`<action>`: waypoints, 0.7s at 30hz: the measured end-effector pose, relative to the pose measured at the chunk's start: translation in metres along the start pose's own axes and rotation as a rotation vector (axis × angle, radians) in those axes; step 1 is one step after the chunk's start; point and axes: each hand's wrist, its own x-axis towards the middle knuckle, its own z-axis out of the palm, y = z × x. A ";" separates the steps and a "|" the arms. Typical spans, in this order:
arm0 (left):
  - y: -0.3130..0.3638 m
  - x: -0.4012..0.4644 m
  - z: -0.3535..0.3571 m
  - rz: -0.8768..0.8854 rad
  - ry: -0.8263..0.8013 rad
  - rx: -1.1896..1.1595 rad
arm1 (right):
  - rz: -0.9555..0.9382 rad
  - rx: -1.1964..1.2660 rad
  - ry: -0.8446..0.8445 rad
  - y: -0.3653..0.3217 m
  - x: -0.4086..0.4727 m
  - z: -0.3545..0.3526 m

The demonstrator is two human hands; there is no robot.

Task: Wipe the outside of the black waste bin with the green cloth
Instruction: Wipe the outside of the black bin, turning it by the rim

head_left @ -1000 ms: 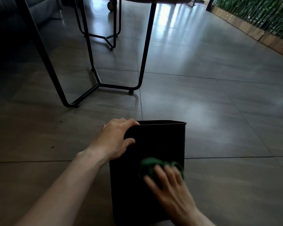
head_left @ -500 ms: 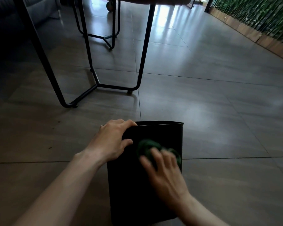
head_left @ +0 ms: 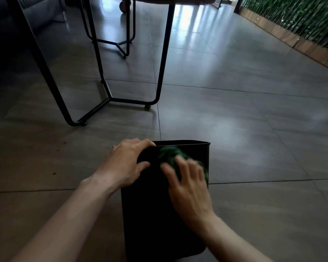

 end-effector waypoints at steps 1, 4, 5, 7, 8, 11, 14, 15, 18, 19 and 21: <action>-0.001 0.000 0.000 -0.001 -0.002 0.000 | -0.111 -0.002 -0.028 -0.008 -0.021 0.003; -0.001 0.000 0.001 0.001 -0.008 -0.007 | -0.360 -0.018 -0.108 -0.022 -0.085 0.008; -0.001 0.000 0.001 0.004 -0.007 -0.010 | -0.409 -0.020 -0.134 -0.020 -0.094 0.006; 0.000 0.000 0.001 0.007 -0.004 -0.013 | -0.392 0.001 -0.133 -0.009 -0.087 0.001; 0.000 0.000 0.001 0.009 -0.004 -0.015 | -0.321 0.013 -0.108 -0.002 -0.074 -0.001; 0.001 0.000 0.000 0.017 -0.015 -0.023 | 0.045 0.031 -0.018 0.015 -0.014 -0.009; 0.002 0.000 0.000 0.025 -0.016 -0.016 | 0.192 0.023 0.009 0.015 0.012 -0.009; 0.002 0.000 0.000 0.024 -0.012 -0.010 | 0.136 0.001 0.005 0.010 0.005 -0.008; 0.001 0.000 0.000 0.019 -0.001 -0.005 | -0.184 -0.024 -0.052 -0.011 -0.052 -0.001; 0.001 -0.001 0.001 0.020 -0.003 -0.008 | -0.275 -0.029 -0.076 -0.016 -0.072 -0.001; 0.002 -0.001 0.001 0.026 -0.004 -0.012 | -0.367 -0.031 -0.119 -0.017 -0.094 -0.005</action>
